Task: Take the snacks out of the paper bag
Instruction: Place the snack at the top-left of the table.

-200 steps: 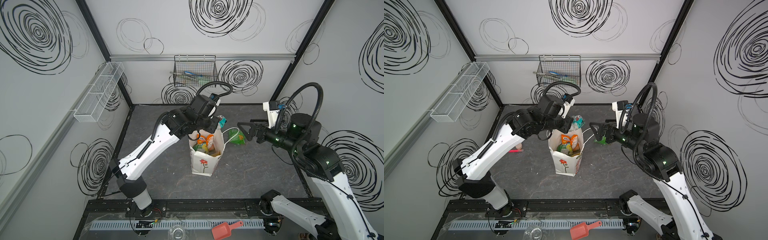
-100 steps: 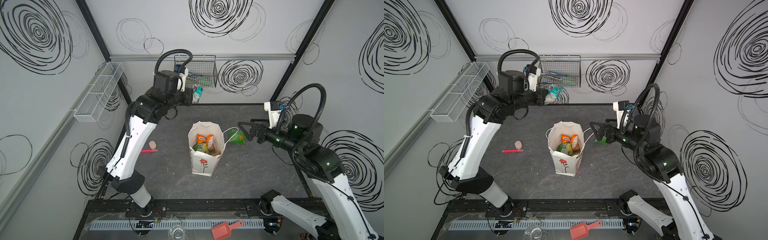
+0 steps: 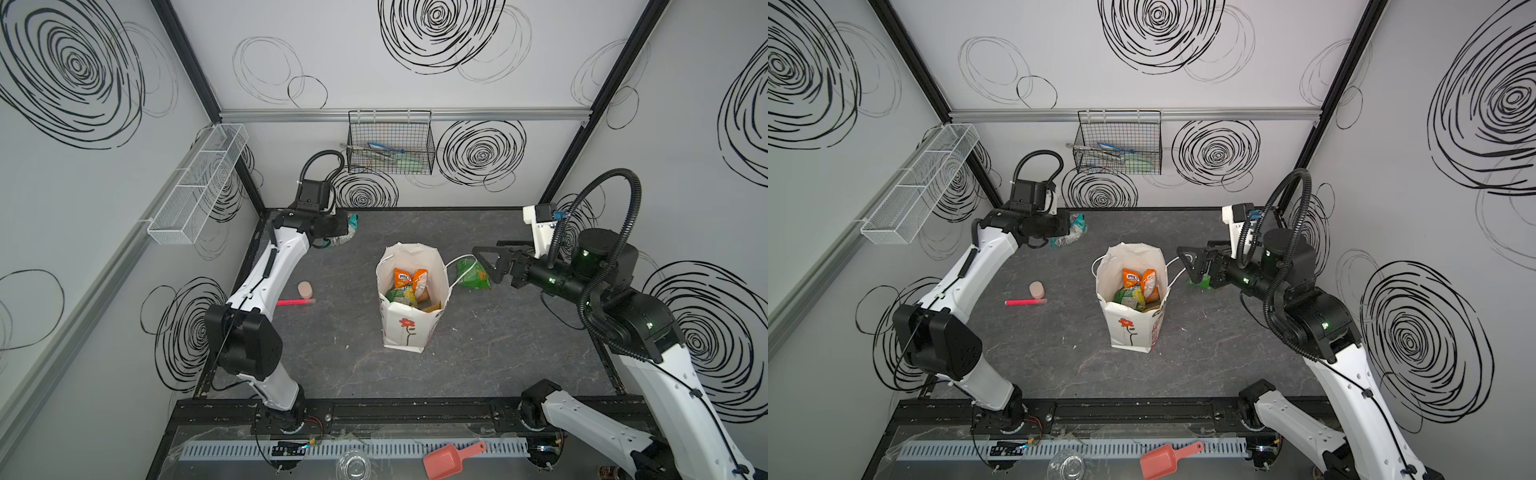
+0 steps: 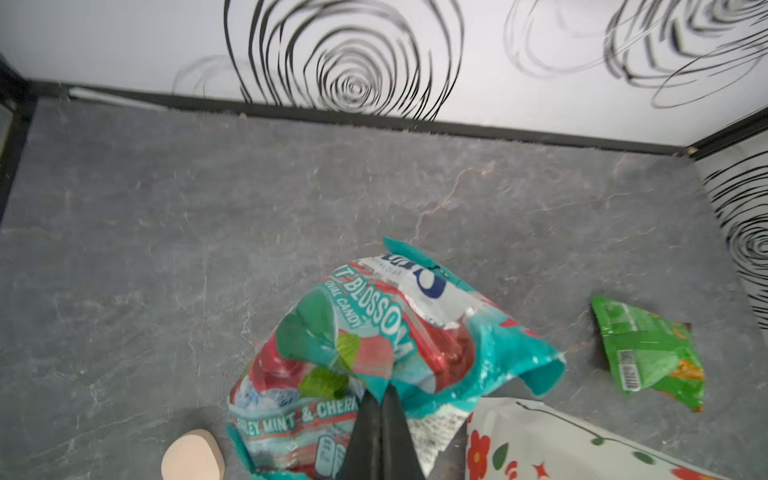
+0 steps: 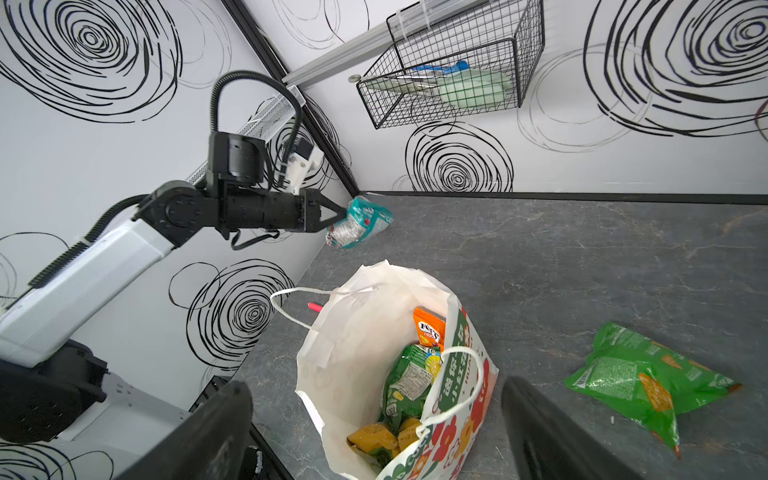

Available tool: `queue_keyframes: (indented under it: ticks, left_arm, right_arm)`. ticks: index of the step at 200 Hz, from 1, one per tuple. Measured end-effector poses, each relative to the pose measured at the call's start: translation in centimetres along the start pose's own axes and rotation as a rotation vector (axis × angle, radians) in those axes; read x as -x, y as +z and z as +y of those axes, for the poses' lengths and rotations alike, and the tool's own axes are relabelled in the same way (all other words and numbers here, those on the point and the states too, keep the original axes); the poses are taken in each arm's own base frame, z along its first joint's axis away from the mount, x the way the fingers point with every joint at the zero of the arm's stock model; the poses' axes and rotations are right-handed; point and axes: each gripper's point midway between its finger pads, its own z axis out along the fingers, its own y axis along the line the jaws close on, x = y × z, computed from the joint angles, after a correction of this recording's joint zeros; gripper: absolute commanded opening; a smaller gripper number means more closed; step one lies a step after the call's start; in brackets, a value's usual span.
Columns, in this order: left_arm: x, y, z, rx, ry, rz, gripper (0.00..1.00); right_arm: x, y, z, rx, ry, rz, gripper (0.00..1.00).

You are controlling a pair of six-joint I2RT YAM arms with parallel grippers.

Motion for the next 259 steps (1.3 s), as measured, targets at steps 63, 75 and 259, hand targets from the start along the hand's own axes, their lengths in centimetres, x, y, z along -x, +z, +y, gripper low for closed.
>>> queue_keyframes:
  ticks: [63,75,259]
  left_arm:
    - [-3.7,6.6,3.7,0.037,-0.055,0.054,0.0]
    - [-4.4,8.0,4.0,0.04,-0.057,0.069,0.0]
    - [4.6,-4.6,-4.0,-0.19,-0.014,-0.224,0.69]
  right_arm:
    - [-0.7,0.5,-0.1,0.011,0.019,0.019,0.97]
    - [-0.9,0.6,-0.2,0.01,0.022,0.025,0.97]
    - [-1.6,1.4,-0.6,0.009,0.028,0.038,0.97]
